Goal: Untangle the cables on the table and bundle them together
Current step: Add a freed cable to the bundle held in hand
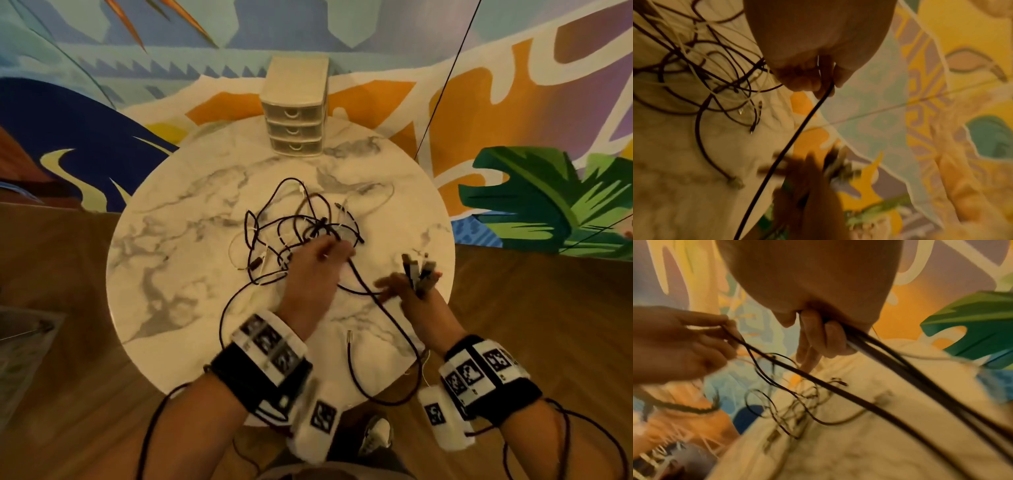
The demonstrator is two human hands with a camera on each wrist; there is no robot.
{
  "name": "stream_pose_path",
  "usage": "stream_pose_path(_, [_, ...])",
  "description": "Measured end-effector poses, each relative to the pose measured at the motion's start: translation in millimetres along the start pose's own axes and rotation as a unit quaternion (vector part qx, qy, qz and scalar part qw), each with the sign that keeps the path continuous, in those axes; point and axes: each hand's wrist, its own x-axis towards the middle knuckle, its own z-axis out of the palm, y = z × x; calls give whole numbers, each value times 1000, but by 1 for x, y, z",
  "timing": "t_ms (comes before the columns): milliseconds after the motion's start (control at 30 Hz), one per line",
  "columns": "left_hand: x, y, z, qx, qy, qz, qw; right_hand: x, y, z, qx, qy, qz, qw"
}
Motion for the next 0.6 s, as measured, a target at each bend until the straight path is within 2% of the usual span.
stream_pose_path(100, [-16, -13, 16, 145, -11, 99, 984, 4, -35, 17, 35, -46, 11, 998])
stream_pose_path(167, [-17, -15, 15, 154, -13, 146, 977, 3, -47, 19, 94, -15, 34, 995])
stream_pose_path(200, [-15, -17, 12, 140, -30, 137, 980, 5, -48, 17, 116, 12, 37, 992])
stream_pose_path(233, [-12, -24, 9, 119, -63, 101, 986, 6, -48, 13, 120, 35, 32, 992])
stream_pose_path(300, [-2, -46, 2, 92, -142, 5, 985, 7, -47, 8, 112, 36, 11, 993])
stream_pose_path(367, [17, -75, -8, 166, -204, -66, 962, 7, -47, 4, 142, 22, -8, 990])
stream_pose_path(400, [28, -86, -14, 192, -211, -92, 954, 6, -48, 2, 145, 23, -18, 989])
stream_pose_path(433, [41, -96, -21, 199, -193, -116, 954, 4, -50, -1, 137, 31, -27, 990])
stream_pose_path(500, [63, -104, -35, 194, -108, -137, 965, -1, -49, -8, 123, 57, -45, 990])
stream_pose_path(600, [75, -97, -53, 239, 19, -103, 965, -7, -48, -22, 163, 92, -60, 980])
